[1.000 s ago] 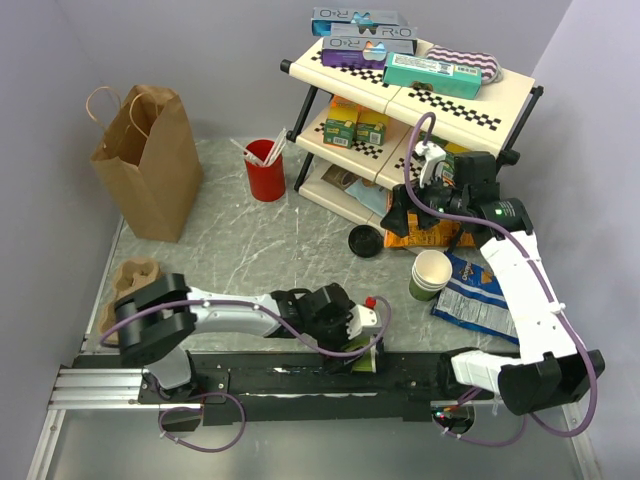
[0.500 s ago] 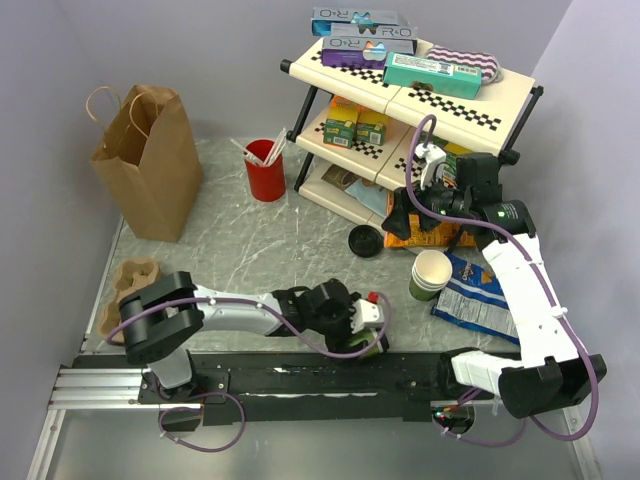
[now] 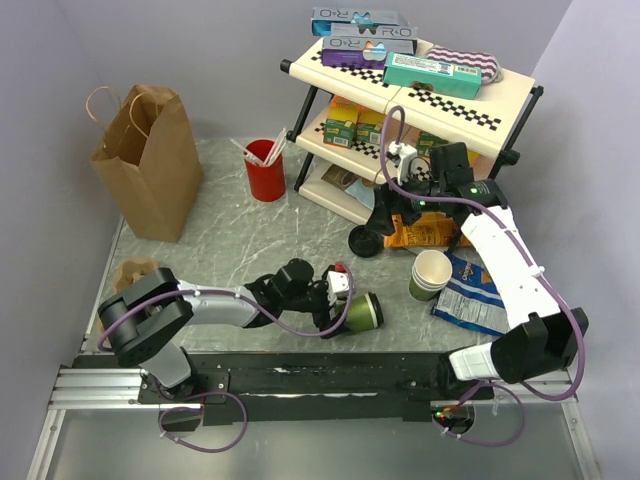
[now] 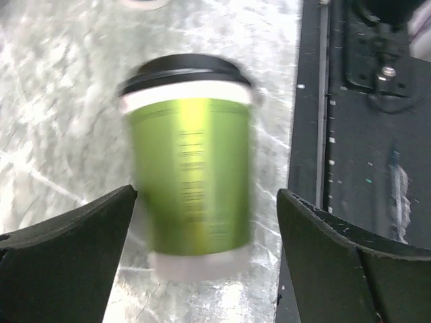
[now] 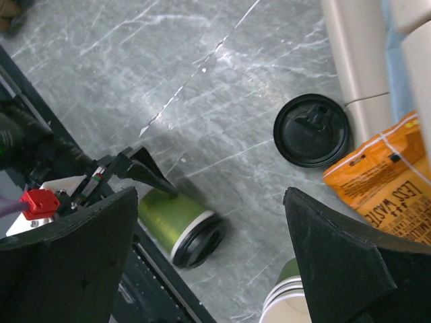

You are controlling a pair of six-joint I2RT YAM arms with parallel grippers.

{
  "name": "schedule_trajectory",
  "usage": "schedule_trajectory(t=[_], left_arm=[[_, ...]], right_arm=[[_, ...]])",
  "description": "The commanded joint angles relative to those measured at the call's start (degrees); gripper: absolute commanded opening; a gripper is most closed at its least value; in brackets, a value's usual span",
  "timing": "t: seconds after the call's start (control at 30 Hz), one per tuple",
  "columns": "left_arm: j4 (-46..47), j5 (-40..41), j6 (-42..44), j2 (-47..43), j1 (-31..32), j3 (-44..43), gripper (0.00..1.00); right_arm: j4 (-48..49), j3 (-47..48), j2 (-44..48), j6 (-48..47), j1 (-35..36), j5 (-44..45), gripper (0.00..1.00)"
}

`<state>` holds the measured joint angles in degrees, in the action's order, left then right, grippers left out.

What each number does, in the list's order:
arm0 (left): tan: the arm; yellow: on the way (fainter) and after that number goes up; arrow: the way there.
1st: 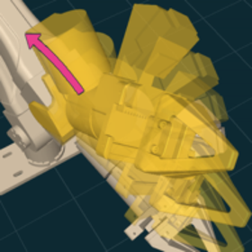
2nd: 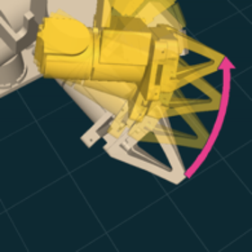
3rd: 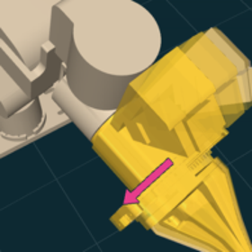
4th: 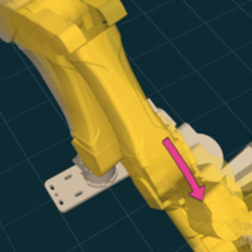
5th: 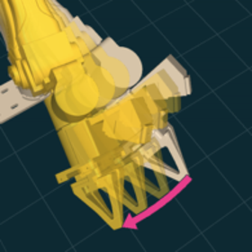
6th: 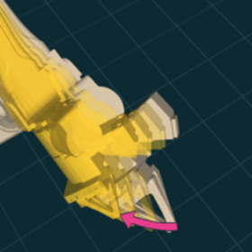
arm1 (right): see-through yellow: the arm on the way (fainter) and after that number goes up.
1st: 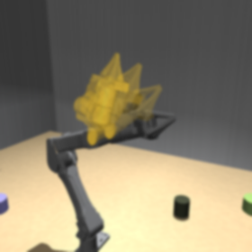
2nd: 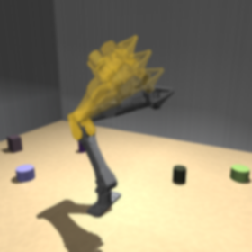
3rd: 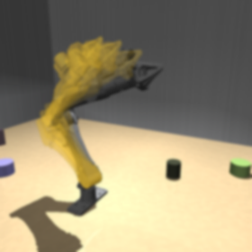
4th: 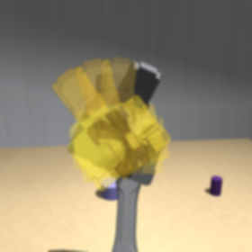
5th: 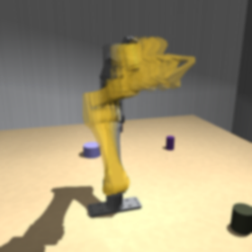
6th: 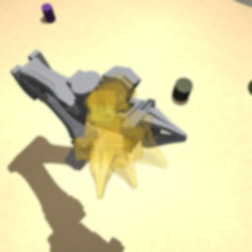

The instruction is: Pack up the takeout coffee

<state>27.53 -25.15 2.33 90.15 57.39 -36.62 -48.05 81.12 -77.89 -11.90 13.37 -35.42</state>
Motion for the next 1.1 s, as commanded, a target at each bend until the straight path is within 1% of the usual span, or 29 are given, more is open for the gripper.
schedule_trajectory(t=[0.0,0.07,0.1,0.13,0.3,0.37,0.43,0.57,0.6,0.67,0.73,0.87,0.9,0.93,0.97,1.0,1.07], left_arm=[[0.87,-9.83,3.56,2.30,-0.26,-3.01,0.93],[-0.89,-10.80,3.73,4.23,-0.26,-5.99,0.94],[-4.38,-10.45,3.91,6.51,-0.17,-7.57,0.93],[-5.72,-9.84,3.91,7.57,-0.17,-10.37,0.93],[-11.96,-5.89,6.11,12.76,-0.17,-16.98,0.91],[-15.56,-5.70,6.99,14.08,-0.17,-20.06,0.90],[-19.68,-5.53,7.51,16.28,-0.08,-23.05,0.86],[-23.30,-6.93,8.66,17.87,0.01,-25.16,0.80],[-23.48,-7.37,8.75,17.96,0.01,-25.17,0.76],[-22.35,-9.21,9.01,17.17,-0.17,-24.03,0.73],[-19.98,-11.40,8.58,14.54,-0.60,-21.22,0.71],[-11.91,-15.01,5.24,8.65,-2.45,-15.69,0.67],[-7.97,-15.37,4.53,5.94,-2.89,-13.06,0.66],[-6.02,-15.37,3.57,4.52,-3.59,-11.91,0.66],[-4.34,-14.15,3.13,1.81,-3.77,-10.76,0.66],[-0.15,-13.27,2.77,0.31,-4.21,-8.23,0.66],[3.48,-11.34,2.42,-2.33,-5.09,-5.75,0.66]], right_arm=[[-1.08,2.29,0.10,-0.84,0.61,-1.14,0.95],[-1.43,2.37,0.37,-0.93,0.61,-0.88,0.95],[-1.60,2.64,0.37,-1.19,0.61,-0.71,0.95],[-1.95,2.81,0.28,-1.37,0.61,-0.44,0.95],[-2.84,4.74,0.10,-2.51,0.61,0.70,0.95],[-2.84,4.92,0.54,-2.34,0.52,0.79,0.95],[-2.66,4.75,0.89,-1.90,0.61,0.70,0.95],[-1.87,3.70,2.47,-1.20,0.43,1.23,0.95],[-1.87,3.78,2.65,-1.11,0.35,1.14,0.95],[-2.04,4.83,2.48,-1.19,0.35,1.23,0.95],[-2.48,5.88,2.22,-1.81,0.17,1.40,0.95],[-3.36,9.83,1.25,-2.60,0.17,0.88,0.96],[-3.45,10.37,0.99,-2.51,0.26,0.44,0.96],[-3.02,10.72,0.72,-2.08,0.17,0.00,0.96],[-2.75,11.07,0.28,-1.64,0.17,-1.83,0.96],[-2.57,11.25,0.02,-1.20,0.26,-3.15,0.96],[-2.83,12.04,-1.82,-0.32,0.26,-7.36,0.96]])
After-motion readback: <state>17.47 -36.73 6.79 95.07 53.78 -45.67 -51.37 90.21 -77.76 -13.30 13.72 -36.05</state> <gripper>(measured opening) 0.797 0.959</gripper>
